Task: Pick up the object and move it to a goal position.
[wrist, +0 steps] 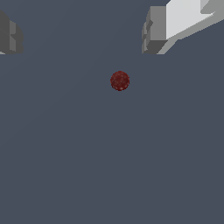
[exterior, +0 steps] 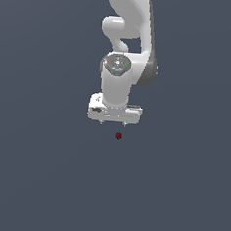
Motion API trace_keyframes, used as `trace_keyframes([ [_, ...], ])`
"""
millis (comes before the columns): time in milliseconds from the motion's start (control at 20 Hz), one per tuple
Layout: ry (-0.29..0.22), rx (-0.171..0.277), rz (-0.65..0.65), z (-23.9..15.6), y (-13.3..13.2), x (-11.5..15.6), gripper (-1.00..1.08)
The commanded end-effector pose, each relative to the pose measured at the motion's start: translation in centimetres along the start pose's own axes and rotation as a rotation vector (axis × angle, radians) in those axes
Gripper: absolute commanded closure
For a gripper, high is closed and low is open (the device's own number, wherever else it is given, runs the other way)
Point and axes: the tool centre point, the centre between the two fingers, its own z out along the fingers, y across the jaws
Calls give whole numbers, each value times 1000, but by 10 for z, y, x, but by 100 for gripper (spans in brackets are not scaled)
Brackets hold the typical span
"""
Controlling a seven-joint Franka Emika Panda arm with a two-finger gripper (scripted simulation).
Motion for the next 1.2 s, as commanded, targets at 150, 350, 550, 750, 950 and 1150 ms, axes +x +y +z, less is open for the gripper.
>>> trace_keyframes([
  [150,4,5,78,8,-4,0,-92],
  [350,8,9,161,16,-8,-1,-92],
  [550,13,15,264,25,-13,-2,-92],
  [750,18,20,371,35,-17,-3,-92],
  [950,23,25,479,45,-21,-4,-92],
  [1150,29,29,587,55,-25,-6,-92],
])
